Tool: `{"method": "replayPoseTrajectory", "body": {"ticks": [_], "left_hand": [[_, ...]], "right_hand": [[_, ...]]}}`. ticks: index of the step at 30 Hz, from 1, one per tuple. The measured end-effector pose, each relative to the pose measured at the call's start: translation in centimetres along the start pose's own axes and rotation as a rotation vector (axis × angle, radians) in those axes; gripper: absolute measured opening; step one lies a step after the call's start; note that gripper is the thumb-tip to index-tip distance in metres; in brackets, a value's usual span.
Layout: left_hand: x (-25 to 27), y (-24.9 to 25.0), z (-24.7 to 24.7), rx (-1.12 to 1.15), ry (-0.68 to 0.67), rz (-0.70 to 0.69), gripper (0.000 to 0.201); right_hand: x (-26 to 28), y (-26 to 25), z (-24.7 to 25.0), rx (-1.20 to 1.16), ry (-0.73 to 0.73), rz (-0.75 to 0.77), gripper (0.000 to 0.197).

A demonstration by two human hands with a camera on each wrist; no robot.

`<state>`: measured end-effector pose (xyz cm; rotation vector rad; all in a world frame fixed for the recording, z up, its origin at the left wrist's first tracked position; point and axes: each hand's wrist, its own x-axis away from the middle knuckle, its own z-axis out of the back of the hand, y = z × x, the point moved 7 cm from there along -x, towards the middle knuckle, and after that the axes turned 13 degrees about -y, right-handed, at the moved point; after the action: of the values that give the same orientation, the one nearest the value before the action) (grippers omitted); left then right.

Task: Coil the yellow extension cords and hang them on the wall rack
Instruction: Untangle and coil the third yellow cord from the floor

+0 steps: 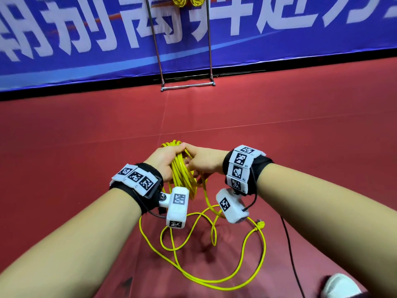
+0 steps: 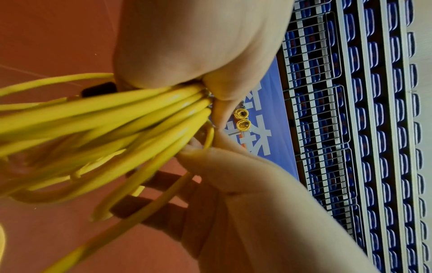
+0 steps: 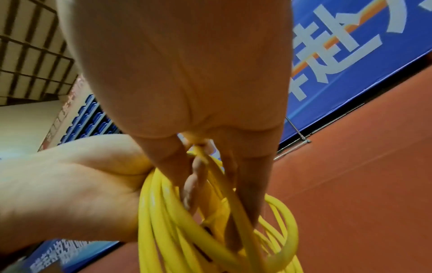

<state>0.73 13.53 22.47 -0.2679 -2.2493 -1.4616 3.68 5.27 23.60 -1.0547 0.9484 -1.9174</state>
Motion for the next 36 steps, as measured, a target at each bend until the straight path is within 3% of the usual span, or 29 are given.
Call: {"method": "replayPoseTrajectory", "body": {"ticks": [2, 5, 7, 10, 16, 18, 20, 27, 36], "left_hand": [[-0.1, 0.2, 0.4, -0.036, 0.014, -0.02, 0.02], [-0.2, 0.7, 0.6, -0.069, -0.014, -0.055, 0.017], [-0.2, 0.9, 0.4, -0.074, -0.051, -0.066, 0.015], [0.0, 1.1, -0.4, -0.082, -0.129, -0.069, 0.016], [0.7, 0.9, -2.2, -0.118, -0.261, -0.047, 0.022], [0.8, 0.8, -2.7, -0.134, -0.285, -0.052, 0.021], [0.7, 0.7, -2.7, -0.144, -0.28, -0.056, 0.022], [0.3, 0.0, -2.2, -0.155, -0.269, -0.032, 0.016], [0.5, -1.4, -2.9, -0.189, -0.382, -0.006, 0.017]], "right_hand": [[0.3, 0.6, 0.5, -0.176, -0.007, -0.042, 0.035], [1.0, 2.4, 3.7, -0.305, 0.274, -0.044, 0.037], [1.2, 3.9, 5.0, -0.183, 0.406, -0.08, 0.04], [0.8, 5.3, 4.4, -0.121, 0.354, -0.082, 0.042], [1.3, 5.2, 4.9, 0.04, 0.349, -0.015, 0.01], [1.5, 5.4, 5.5, 0.08, 0.375, -0.022, 0.016], [1.7, 6.1, 6.3, 0.01, 0.437, -0.051, 0.024], [2.6, 7.9, 7.7, -0.286, 0.612, -0.126, 0.021], [2.4, 8.4, 7.8, -0.498, 0.608, -0.113, 0.024]]}}
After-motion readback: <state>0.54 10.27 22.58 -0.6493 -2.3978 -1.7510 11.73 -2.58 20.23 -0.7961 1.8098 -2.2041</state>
